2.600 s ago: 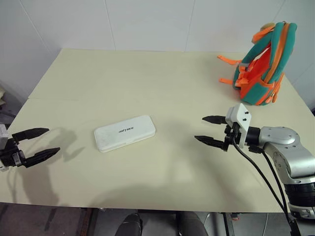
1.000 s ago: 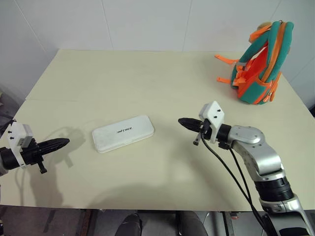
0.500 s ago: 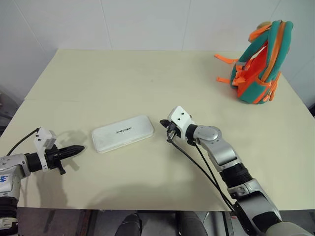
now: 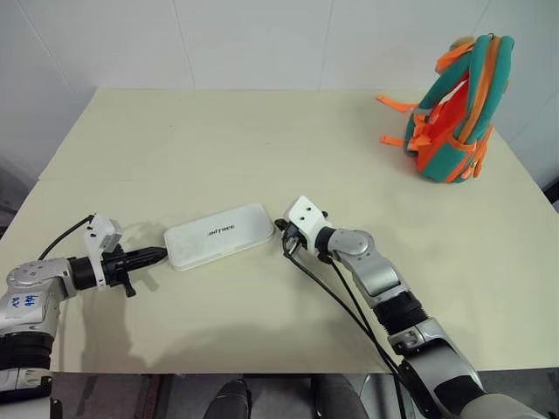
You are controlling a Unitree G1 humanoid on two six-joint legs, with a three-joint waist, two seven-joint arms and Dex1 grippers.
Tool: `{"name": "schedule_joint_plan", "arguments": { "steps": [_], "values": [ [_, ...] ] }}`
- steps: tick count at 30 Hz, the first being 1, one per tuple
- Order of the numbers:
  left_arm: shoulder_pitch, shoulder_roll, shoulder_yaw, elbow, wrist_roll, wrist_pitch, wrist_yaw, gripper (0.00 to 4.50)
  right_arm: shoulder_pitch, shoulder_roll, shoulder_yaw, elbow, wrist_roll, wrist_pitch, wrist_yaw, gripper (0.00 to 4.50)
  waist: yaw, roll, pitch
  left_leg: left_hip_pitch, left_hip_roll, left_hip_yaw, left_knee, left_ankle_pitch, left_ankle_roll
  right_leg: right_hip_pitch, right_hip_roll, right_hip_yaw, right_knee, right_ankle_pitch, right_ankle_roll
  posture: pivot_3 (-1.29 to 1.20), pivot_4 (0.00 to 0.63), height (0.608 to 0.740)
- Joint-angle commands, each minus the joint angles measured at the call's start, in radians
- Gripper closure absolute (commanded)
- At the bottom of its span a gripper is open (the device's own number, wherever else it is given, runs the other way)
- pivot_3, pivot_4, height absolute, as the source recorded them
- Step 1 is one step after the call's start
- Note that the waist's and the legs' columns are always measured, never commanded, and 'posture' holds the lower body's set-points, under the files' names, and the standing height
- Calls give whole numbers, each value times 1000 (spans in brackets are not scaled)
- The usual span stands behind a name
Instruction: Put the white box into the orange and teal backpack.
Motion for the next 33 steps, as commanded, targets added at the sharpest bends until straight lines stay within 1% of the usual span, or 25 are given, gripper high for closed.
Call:
{"name": "schedule_joint_plan", "arguments": {
  "steps": [1, 8, 13, 26, 33],
  "values": [
    [-16, -5, -4, -33, -9, 14, -16, 4500, 18, -3, 19, -118, 26, 14, 61, 4380, -2, 0, 0, 0, 0, 0, 0, 0, 0, 0, 0, 0, 0, 0, 0, 0, 150, 740],
    [-20, -7, -22, -46, -1, 29, -25, 4500, 54, -23, 40, -227, 36, 62, 134, 4380, -4, 0, 0, 0, 0, 1, 0, 0, 0, -1, 0, 1, 1, 0, 0, 0, 150, 740],
    [-22, -14, -44, -116, -6, 59, -33, 4500, 69, -63, 49, -292, 40, 85, 190, 4380, -2, -1, 0, 0, 0, 1, 0, 0, 0, -1, 0, 2, 1, 0, 0, 0, 150, 740],
    [1, -34, -90, -243, -12, 101, -43, 4500, 128, -190, 79, -445, 28, 113, 303, 4380, 0, -1, 0, -1, 0, 3, 0, 0, 0, -2, 0, 3, 0, 0, 1, 0, 150, 740],
    [41, -50, -118, -343, -28, 137, -46, 4500, 170, -277, 73, -546, 49, 163, 380, 4380, 13, -1, -1, -1, 0, 4, 0, -1, 1, -2, 0, 4, -1, 1, 1, 0, 150, 740]
  ]
}}
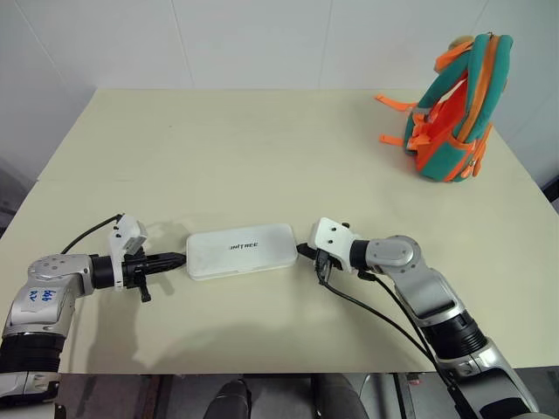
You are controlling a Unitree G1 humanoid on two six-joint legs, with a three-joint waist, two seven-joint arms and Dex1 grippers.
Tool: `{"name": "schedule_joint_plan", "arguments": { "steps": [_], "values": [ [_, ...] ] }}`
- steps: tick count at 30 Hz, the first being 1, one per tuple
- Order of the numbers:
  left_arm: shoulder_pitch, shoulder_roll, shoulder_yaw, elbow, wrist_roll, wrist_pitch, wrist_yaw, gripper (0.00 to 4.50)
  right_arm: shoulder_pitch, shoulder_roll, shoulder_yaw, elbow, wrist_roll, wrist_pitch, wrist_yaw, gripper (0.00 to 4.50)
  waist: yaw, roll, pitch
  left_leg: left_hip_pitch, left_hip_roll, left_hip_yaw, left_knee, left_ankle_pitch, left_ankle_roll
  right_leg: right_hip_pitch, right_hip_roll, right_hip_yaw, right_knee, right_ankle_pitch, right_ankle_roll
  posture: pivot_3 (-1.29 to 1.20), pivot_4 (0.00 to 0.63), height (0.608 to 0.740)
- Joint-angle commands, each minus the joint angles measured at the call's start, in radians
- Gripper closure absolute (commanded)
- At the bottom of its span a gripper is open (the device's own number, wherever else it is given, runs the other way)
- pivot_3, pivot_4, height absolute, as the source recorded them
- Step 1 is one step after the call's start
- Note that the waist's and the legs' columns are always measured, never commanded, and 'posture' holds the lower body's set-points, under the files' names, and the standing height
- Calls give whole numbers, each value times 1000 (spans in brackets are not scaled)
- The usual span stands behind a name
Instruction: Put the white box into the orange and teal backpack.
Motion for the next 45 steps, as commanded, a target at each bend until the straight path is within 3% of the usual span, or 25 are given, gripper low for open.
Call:
{"name": "schedule_joint_plan", "arguments": {
  "steps": [1, 10, 25, 40, 42, 43, 45],
  "values": [
    [14, -36, -51, -133, -44, 12, -40, 4500, 13, -7, 49, -140, 61, 9, 79, 4380, 7, 0, 0, 0, 0, 0, 0, 0, 0, 0, 0, 0, 0, 0, 0, 0, 150, 740],
    [28, -72, -102, -219, -46, 49, -51, 4500, 61, -75, 20, -272, 110, 112, 140, 4380, 15, -1, 0, 0, 0, 1, 1, -1, 1, 0, 0, 1, -4, 0, 0, 0, 150, 740],
    [-86, -190, -239, -169, 19, 14, -103, 4500, 104, -150, -26, -374, 136, 208, 162, 4380, 41, -1, 0, 0, -1, 1, 7, -1, 3, 5, 0, 1, -5, 2, 2, 0, 150, 740],
    [-115, -233, -229, -115, 77, -18, -125, 4500, 104, -166, -21, -358, 134, 203, 172, 4380, 40, -1, 0, 0, -2, 1, 12, -3, 5, 9, 0, 2, -9, 6, 6, 0, 150, 740],
    [-119, -231, -226, -109, 88, -10, -110, 4500, 97, -165, -19, -345, 128, 204, 170, 3662, 39, -1, 0, 0, -2, 1, 12, -3, 5, 10, 0, 2, -9, 7, 6, 0, 150, 740],
    [-122, -226, -229, -108, 97, 20, -96, 4500, 94, -164, -20, -341, 128, 203, 171, 3524, 39, -1, 0, 0, -2, 1, 13, -5, 9, 10, 0, 2, -9, 7, 6, 0, 150, 740],
    [-123, -216, -236, -111, 113, 47, -87, 4110, 90, -163, -19, -337, 129, 200, 173, 2917, 39, -1, 0, 1, -2, 1, 14, -5, 10, 10, 0, 2, -9, 8, 5, 0, 150, 740]
  ]
}}
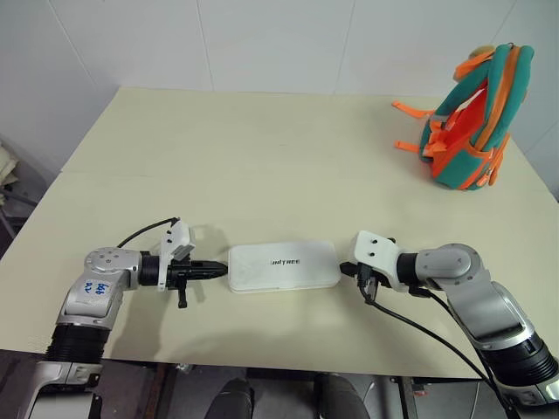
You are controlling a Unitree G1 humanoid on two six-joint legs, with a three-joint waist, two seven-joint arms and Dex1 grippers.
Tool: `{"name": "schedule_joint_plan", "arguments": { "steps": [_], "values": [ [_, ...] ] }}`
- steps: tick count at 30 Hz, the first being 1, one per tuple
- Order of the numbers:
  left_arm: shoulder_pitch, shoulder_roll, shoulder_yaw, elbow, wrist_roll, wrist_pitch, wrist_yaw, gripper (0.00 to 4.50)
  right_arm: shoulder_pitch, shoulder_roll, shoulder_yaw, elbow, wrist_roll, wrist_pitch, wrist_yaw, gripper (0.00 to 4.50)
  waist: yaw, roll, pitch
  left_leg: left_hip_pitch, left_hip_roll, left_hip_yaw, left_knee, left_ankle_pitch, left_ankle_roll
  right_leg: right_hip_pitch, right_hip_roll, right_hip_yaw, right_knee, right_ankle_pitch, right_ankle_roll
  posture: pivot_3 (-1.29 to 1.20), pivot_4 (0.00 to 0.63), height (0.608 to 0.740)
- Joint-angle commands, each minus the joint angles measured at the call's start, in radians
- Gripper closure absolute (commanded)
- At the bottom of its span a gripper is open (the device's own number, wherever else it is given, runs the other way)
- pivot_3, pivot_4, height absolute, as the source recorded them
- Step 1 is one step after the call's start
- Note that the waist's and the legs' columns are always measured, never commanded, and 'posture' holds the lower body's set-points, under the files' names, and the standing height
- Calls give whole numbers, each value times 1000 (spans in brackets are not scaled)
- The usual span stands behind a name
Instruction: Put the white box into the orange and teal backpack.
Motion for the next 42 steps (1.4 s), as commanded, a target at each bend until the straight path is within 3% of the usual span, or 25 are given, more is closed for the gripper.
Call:
{"name": "schedule_joint_plan", "arguments": {
  "steps": [1, 9, 15, 28, 42],
  "values": [
    [-22, -56, -105, -56, -10, 31, -2, 3893, -38, 64, 76, -91, 96, -61, 57, 2626, 0, 0, 0, 0, 0, 0, 0, 0, 0, 0, 0, 0, 0, 0, 0, 0, 150, 740],
    [-36, -49, -74, -48, 10, 36, 28, 1682, -55, 66, 67, -62, 87, -86, 65, 144, -3, 0, 0, 1, 1, 0, 0, -1, 0, 1, 1, 0, -1, 0, 0, 0, 150, 740],
    [-50, -9, -32, -35, 16, 32, 32, 41, -68, 56, 50, -12, 65, -128, 73, 0, -4, 0, 0, 0, 1, 0, 0, -1, 0, 1, 1, 0, -4, 0, 0, 0, 150, 740],
    [-33, 62, 23, -9, 23, 9, 40, 41, -92, 31, 32, 75, 45, -224, 67, 0, -2, 1, 0, -1, 1, 0, 0, -1, -2, 1, 2, 0, -6, 1, 1, 0, 150, 740],
    [-55, 104, 3, 61, 83, -180, 44, 41, -92, 3, 8, 127, 46, -292, 69, 0, -4, 1, 0, -1, 2, 2, 0, -2, -2, 1, 2, 0, -7, 1, 1, 0, 150, 740]
  ]
}}
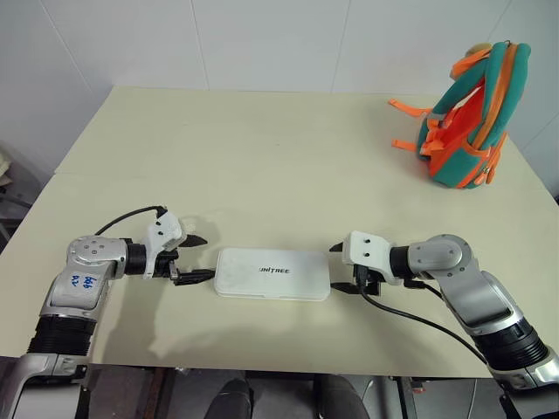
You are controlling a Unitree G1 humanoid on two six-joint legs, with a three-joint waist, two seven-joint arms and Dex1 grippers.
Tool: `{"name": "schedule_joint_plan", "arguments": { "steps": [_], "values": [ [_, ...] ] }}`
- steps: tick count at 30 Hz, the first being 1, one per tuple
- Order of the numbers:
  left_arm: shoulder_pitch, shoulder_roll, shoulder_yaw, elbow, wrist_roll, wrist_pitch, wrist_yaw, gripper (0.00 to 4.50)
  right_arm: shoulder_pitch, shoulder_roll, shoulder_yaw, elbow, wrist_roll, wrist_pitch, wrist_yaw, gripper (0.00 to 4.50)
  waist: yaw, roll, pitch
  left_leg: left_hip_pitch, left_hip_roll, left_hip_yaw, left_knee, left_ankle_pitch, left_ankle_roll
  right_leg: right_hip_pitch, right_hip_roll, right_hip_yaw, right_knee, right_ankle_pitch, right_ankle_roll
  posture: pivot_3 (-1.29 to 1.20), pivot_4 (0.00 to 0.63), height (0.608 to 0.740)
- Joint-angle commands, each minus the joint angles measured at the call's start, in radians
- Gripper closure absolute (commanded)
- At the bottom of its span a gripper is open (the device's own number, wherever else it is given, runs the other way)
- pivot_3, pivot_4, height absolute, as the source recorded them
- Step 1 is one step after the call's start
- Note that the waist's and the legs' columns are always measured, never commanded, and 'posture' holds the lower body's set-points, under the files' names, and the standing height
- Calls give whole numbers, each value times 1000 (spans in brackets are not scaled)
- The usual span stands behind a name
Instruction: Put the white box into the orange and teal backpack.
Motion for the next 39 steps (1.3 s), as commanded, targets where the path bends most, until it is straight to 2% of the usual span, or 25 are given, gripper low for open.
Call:
{"name": "schedule_joint_plan", "arguments": {
  "steps": [1, 15, 22, 26, 30, 39],
  "values": [
    [-21, 15, -2, 6, -17, -36, -20, 41, -26, 2, -22, -17, 35, -38, -1, 0, -1, 0, 0, 0, 0, 0, 0, 0, 0, 0, 0, 0, 0, 0, 0, 0, 150, 740],
    [-73, 98, 35, 163, -10, -98, -18, 41, -60, -66, -42, 86, -8, -79, -38, 0, -1, 1, 0, 0, 0, 1, 0, 0, 0, -1, 0, 0, 0, 0, 0, 0, 150, 740],
    [-69, 86, 103, 168, -88, -69, -4, 41, -49, -99, -81, 58, 26, -16, -36, 0, 0, 1, 0, 0, 0, 1, 0, 0, 0, -1, 0, 1, 0, 0, 0, 0, 150, 740],
    [-25, 27, 166, 93, -222, 64, 1, 41, -35, -85, -111, -42, 109, 134, -31, 0, -1, 1, 1, 0, 1, 1, 0, 0, 0, -1, 0, 1, 2, 0, 0, 0, 150, 740],
    [61, -18, 232, -16, -364, 220, 15, 41, -27, -78, -89, -103, 115, 287, -84, 0, -2, 1, 1, -1, 1, 2, 0, 0, 0, -1, 1, 1, 2, 0, 1, 0, 150, 740],
    [199, -4, 273, -164, -521, 522, 78, 41, -6, -33, -29, -208, 143, 417, -152, 0, 0, 1, 1, 0, 2, 2, 1, -1, 1, -2, 1, 3, 1, 0, 0, 0, 150, 740]
  ]
}}
